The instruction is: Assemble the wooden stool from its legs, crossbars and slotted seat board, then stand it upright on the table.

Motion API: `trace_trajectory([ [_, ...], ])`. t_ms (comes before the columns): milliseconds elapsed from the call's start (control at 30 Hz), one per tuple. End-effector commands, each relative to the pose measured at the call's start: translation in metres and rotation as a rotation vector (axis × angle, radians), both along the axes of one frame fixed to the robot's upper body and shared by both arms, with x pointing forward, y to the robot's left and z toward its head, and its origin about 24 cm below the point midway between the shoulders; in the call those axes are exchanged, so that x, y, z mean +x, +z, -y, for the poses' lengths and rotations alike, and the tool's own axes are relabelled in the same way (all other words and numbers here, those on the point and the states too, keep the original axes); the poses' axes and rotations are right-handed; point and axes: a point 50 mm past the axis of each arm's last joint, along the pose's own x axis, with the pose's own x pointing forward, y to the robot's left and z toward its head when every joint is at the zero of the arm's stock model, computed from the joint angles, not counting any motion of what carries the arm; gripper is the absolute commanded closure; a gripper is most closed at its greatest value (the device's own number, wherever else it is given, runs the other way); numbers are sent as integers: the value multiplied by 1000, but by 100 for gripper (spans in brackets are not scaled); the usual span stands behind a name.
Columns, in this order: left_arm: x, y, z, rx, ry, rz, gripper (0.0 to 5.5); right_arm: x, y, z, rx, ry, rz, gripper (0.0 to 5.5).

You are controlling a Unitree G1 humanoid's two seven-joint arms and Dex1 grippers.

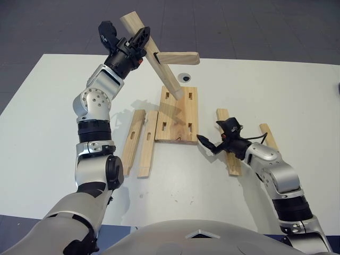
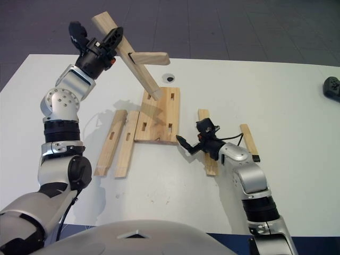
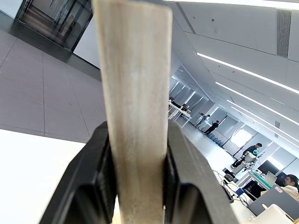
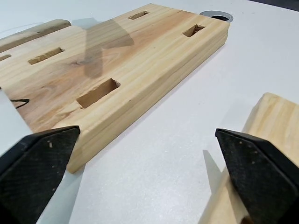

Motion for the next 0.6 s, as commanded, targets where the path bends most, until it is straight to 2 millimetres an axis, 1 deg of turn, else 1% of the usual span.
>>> trace_trajectory([
  [33, 0, 7, -5, 9, 29, 36, 446, 11, 16, 12, 9, -128, 113, 10],
  [100, 1, 7, -5, 17, 31, 43, 446, 15, 35, 15, 47, -159, 196, 10],
  [133, 1, 7, -6, 18, 32, 43, 446, 15, 42, 15, 56, -165, 218, 10],
  [233, 1, 7, -8, 19, 45, 43, 446, 12, 46, 16, -32, -125, 242, 10],
  [333, 1, 7, -8, 22, 50, 46, 446, 10, 39, 14, -165, -61, 226, 10],
  [467, 2, 10, -10, 29, 58, 57, 446, 10, 25, 11, -266, -21, 182, 10],
  [600, 2, 7, -12, 30, 68, 51, 446, 12, 8, -1, -198, 34, 119, 10],
])
